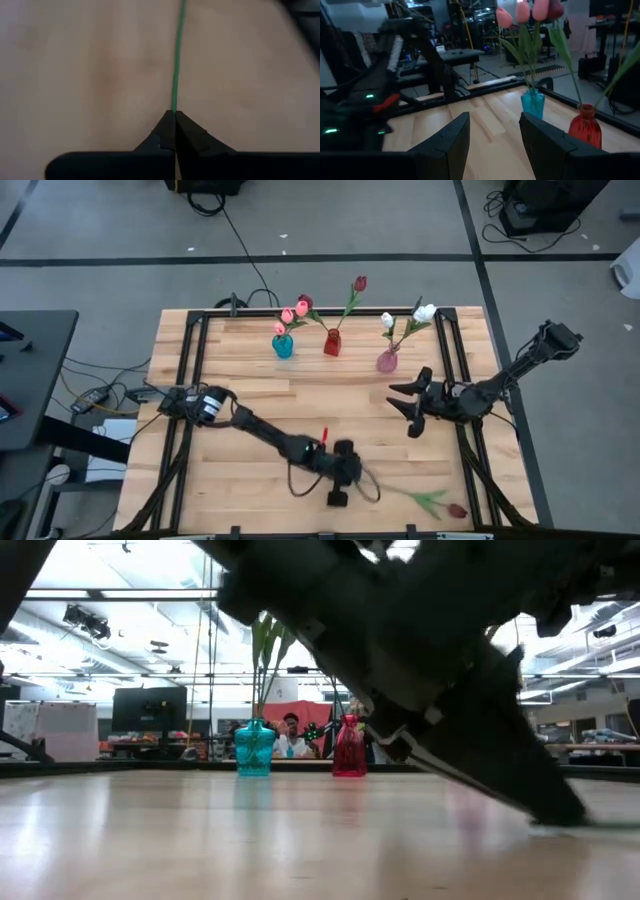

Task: Sort flowers into vase by color
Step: Put the red tulip into the red vase, then put the violet tulip into the red vase

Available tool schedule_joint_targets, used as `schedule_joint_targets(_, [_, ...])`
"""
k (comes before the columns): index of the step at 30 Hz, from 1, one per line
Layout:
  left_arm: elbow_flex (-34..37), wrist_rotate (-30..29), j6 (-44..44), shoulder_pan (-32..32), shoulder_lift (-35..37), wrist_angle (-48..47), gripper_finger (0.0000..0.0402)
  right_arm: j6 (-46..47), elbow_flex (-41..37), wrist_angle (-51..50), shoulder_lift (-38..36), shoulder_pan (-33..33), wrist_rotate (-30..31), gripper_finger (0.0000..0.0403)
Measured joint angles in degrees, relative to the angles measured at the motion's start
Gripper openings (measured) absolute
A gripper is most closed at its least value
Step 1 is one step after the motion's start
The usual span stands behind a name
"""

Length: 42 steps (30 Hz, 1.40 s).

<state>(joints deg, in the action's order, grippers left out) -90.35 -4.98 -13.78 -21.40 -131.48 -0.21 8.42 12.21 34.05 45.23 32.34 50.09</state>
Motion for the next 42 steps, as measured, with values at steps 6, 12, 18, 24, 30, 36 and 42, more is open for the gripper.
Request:
schedule_joint_targets(6, [5.97,-8.97,3.09,1.95,6.59,2.21,0.0002,-5.01,0.01,2.41,-0.28,2.17,0.86,0.0185])
schedule_joint_targets(12, [22.05,-15.20,1.16,2.30,18.06,13.38,0.0001,-7.28,0.02,3.08,-0.33,4.14,5.52,0.0185])
schedule_joint_targets(18, [36.83,-18.78,-4.40,1.27,28.15,19.94,0.0001,-8.62,0.02,3.78,-0.33,4.38,5.99,0.0185])
schedule_joint_targets(24, [45.86,-23.02,-10.00,-2.16,33.60,20.01,0.0001,-8.49,0.02,4.59,-0.17,3.27,5.77,0.0185])
schedule_joint_targets(30, [50.12,-23.08,-15.86,-4.48,34.64,19.38,0.0026,-6.27,0.02,5.02,0.12,1.64,5.50,0.0185])
schedule_joint_targets(36, [49.19,-25.68,-15.06,-5.01,34.62,20.02,0.0109,-5.61,0.02,4.87,0.66,0.70,3.82,0.0185])
schedule_joint_targets(42, [46.65,-26.46,-10.88,-4.32,34.62,20.18,0.0169,-5.43,0.02,5.08,0.63,0.46,1.74,0.0185])
